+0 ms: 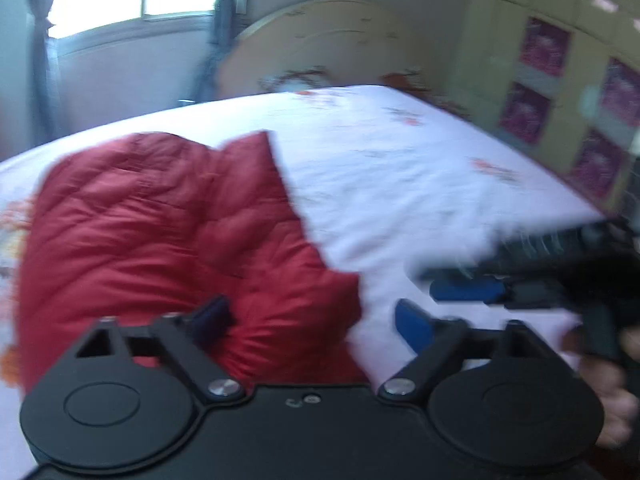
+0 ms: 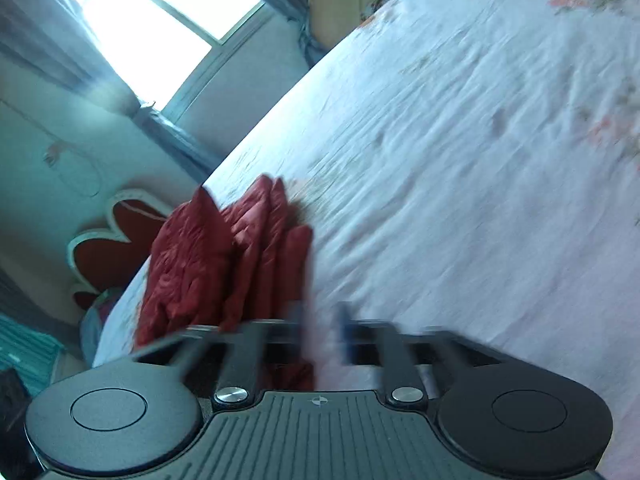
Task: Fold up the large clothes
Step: 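Open both tools and release the folded jacket onto the bed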
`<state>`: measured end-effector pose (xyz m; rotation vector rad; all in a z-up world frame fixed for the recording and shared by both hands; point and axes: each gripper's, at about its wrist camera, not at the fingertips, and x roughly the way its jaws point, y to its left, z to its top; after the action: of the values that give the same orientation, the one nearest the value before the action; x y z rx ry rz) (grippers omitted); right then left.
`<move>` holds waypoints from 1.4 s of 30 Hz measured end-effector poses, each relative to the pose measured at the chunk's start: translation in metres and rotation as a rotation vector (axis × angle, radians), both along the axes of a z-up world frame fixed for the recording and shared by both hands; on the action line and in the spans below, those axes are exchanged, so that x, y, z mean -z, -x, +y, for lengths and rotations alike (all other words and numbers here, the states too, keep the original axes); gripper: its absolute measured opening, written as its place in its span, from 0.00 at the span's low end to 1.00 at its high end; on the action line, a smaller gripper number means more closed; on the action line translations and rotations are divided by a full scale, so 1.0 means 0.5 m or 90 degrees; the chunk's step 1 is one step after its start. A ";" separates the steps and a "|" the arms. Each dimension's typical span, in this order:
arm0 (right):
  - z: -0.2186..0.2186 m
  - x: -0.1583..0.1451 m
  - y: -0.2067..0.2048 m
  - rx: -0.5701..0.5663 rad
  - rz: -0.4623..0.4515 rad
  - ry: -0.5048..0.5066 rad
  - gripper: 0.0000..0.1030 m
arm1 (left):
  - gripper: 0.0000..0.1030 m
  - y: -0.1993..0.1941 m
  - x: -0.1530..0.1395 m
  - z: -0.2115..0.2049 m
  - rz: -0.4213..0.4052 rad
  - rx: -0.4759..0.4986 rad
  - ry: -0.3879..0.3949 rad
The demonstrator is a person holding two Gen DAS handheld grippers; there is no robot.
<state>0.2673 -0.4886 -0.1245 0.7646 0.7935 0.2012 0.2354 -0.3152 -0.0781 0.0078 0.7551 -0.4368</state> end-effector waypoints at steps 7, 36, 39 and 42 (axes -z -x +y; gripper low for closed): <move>0.044 -0.081 -0.059 -0.062 -0.103 0.012 0.62 | 0.48 0.055 -0.089 0.194 -0.075 -0.095 0.155; 0.255 0.094 -0.266 -0.187 0.019 0.285 0.23 | 0.32 -0.317 0.129 0.259 0.102 -0.021 0.085; 0.245 0.063 -0.261 -0.180 0.015 0.283 0.23 | 0.32 -0.288 0.091 0.268 0.084 -0.025 0.080; 0.227 -0.003 -0.224 -0.181 -0.038 0.265 0.23 | 0.37 -0.220 0.029 0.297 0.040 -0.017 0.105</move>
<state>0.3795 -0.3749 -0.1231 0.2504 0.8510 0.3006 0.3454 -0.1666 -0.0927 -0.1712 0.7781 -0.4740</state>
